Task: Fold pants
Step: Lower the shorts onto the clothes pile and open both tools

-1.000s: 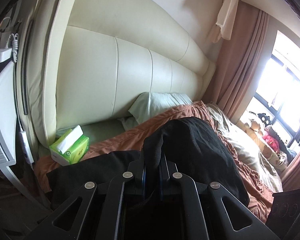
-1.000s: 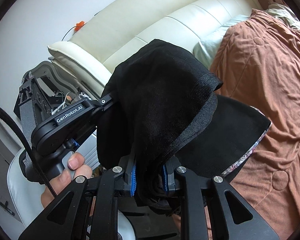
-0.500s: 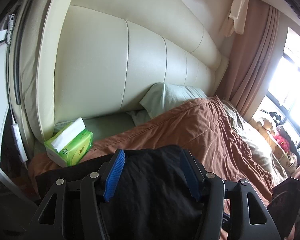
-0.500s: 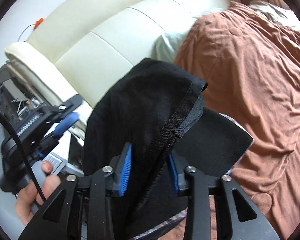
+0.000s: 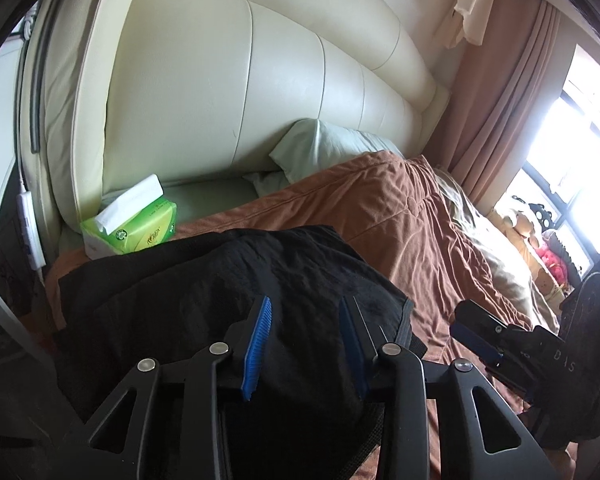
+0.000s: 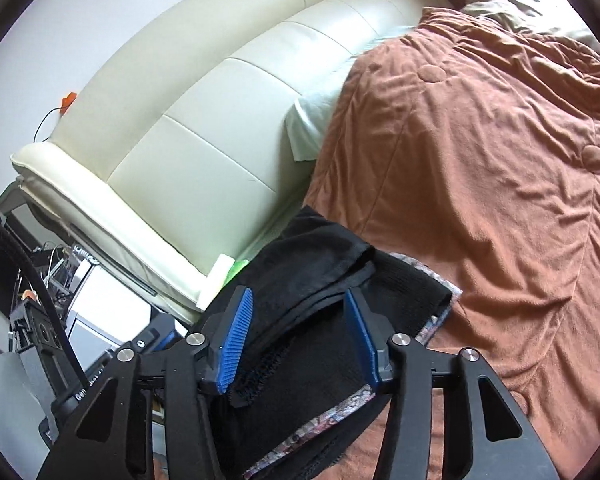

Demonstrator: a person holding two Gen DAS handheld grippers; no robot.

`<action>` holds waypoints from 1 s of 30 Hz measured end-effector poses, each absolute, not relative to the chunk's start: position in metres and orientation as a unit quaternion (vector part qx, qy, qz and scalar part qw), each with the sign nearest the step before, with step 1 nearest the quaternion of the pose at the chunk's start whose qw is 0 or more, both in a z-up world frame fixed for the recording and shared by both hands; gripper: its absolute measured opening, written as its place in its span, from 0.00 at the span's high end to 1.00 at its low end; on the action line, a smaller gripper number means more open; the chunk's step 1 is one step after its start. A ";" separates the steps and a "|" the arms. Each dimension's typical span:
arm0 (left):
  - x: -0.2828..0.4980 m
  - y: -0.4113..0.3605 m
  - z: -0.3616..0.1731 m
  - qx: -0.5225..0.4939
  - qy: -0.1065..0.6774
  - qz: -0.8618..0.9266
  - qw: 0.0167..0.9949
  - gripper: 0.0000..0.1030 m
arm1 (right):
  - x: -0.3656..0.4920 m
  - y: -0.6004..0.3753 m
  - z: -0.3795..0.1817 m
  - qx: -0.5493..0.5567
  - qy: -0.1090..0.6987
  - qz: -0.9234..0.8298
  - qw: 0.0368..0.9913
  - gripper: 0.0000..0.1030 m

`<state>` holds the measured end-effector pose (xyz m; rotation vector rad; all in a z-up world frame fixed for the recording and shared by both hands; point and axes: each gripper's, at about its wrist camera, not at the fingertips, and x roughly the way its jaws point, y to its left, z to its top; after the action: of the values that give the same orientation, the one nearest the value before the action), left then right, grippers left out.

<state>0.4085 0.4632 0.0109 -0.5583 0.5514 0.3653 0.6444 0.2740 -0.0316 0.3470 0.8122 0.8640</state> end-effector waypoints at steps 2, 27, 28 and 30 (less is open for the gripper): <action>0.410 0.461 0.007 -0.267 0.271 0.179 0.907 0.67 | 0.644 0.289 -0.029 0.149 0.380 0.416 0.813 0.68; 0.355 0.441 -0.036 -0.327 0.329 0.192 0.865 0.75 | 0.647 0.299 -0.066 0.020 0.453 0.428 0.782 0.80; 0.351 0.436 -0.032 -0.323 0.327 0.190 0.868 0.75 | 0.645 0.291 -0.063 0.025 0.454 0.427 0.782 0.80; 0.346 0.426 -0.024 -0.314 0.323 0.184 0.874 0.75 | 0.637 0.273 -0.056 0.036 0.458 0.418 0.784 0.80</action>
<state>0.3462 0.4255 -0.0239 -0.6563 0.6746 0.3845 0.6370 0.2728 -0.0557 0.0778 0.9880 0.9025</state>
